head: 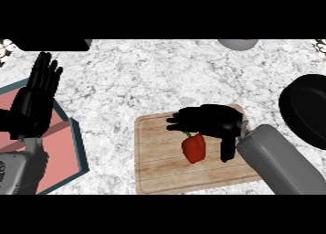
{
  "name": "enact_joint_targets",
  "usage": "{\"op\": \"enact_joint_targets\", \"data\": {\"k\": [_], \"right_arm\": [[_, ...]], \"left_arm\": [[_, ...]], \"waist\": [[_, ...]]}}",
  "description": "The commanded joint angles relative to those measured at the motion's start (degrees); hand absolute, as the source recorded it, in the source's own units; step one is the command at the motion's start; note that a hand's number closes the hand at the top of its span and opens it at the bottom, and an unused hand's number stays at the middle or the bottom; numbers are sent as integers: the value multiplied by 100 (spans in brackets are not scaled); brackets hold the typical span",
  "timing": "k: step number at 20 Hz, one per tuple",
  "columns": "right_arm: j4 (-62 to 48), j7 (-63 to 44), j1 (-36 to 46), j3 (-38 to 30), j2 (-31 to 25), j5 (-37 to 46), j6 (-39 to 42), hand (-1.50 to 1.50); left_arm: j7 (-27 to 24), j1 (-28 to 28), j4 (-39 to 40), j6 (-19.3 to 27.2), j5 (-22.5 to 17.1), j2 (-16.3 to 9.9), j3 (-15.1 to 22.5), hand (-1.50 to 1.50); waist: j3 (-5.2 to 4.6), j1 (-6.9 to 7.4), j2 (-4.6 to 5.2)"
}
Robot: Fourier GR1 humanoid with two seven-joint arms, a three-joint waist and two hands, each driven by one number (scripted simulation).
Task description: Pick the bell pepper from the cutting board and place it in the pot
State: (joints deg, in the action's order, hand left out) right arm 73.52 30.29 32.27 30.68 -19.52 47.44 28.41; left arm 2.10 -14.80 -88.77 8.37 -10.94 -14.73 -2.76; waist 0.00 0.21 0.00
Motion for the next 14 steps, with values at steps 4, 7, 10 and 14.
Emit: {"op": "enact_joint_targets", "data": {"k": [4, 7, 10, 14], "right_arm": [[-417, 195, -179, -81, 613, 640, -199, -150], [-1033, 356, 46, -88, 950, 886, -349, -150], [-1431, 693, 62, -232, 984, 991, -532, -150], [-960, 1460, -24, 40, 748, 1076, -748, 150]], "left_arm": [[152, -190, 158, -44, 77, 107, -167, 0], [81, -59, -10, -82, 147, 129, -150, 0], [48, -191, 168, -102, 230, 218, -94, 0], [229, -147, 25, -174, 137, 117, -175, 0]], "waist": [[1, -8, 2], [1, 14, 4], [1, 13, 8], [2, 21, 7]]}}
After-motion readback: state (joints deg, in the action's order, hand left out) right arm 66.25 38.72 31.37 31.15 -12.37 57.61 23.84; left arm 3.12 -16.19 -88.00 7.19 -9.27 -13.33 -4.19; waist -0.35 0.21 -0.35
